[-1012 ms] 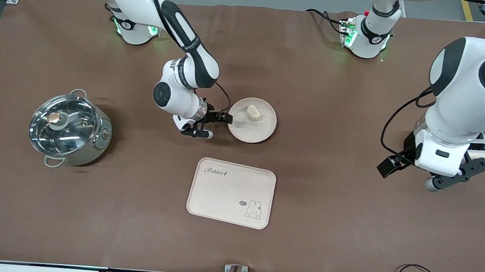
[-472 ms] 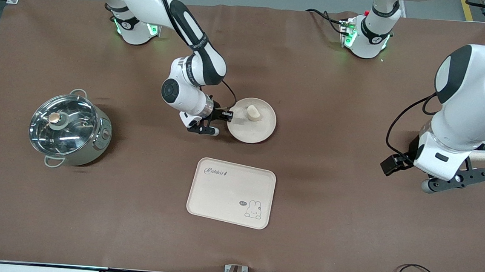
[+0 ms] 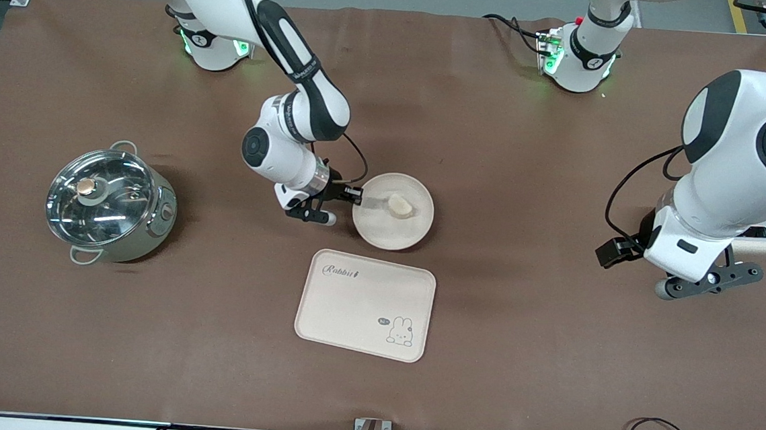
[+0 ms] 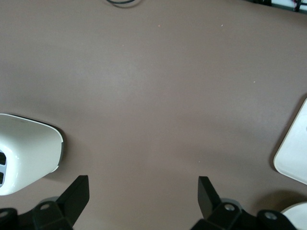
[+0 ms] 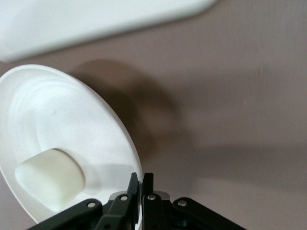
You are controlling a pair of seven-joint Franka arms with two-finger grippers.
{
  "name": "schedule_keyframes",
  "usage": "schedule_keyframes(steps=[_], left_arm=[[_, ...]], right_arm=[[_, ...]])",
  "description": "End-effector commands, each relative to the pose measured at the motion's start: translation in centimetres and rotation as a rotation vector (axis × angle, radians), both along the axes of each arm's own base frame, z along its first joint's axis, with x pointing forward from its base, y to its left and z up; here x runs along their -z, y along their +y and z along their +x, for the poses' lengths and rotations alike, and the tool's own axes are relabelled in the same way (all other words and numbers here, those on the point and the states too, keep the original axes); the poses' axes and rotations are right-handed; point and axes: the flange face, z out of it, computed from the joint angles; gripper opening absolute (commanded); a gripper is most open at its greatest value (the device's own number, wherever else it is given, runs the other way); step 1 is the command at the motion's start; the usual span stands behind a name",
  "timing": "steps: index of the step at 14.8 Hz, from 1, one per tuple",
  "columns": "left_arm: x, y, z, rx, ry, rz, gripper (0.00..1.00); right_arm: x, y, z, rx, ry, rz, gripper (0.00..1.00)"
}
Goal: Place bun in plate and plate on tray
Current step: 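Slide the plate onto the Rabbit tray and open the right gripper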
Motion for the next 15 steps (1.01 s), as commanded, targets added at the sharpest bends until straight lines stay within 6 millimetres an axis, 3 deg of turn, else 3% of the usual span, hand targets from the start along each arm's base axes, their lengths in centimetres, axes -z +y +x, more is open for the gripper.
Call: schedule_keyframes(steps=[1,3,7,9,10,13,14,15], left_arm=[[-0.3,-0.3,-0.4,0.012,0.015,-0.006,1.0],[0.0,-0.6,-0.4,0.019,0.02,-0.006,1.0],[1.6,-1.0,0.1,0.024,0.042,-0.007,1.0],[2.1,-1.2,0.1,0.035,0.048,-0.005,1.0],[2.1,-2.1,-0.1,0.052,0.047,-0.003,1.0],[2.0,-2.2,0.0,0.047,0.043,-0.008,1.0],[2.1,-2.0,0.0,0.047,0.045,-0.008,1.0],[2.1,-1.8,0.1,0.046,0.045,-0.008,1.0]], right_arm=[[-4.5,-1.4,3.6,0.056,-0.062,0.059,0.0],[-6.8,-2.3,7.7,0.077,-0.141,0.069,0.0],[-4.6,-4.0,14.4,0.082,-0.21,0.023,0.01],[-2.5,-3.5,15.8,0.082,-0.198,0.024,0.01],[-1.4,-3.4,16.1,0.08,-0.19,0.021,0.01],[1.6,-3.1,16.4,0.076,-0.167,0.007,0.01],[1.8,-3.0,16.3,0.066,-0.15,0.011,0.04],[2.0,-3.0,16.3,0.063,-0.13,0.013,0.16]])
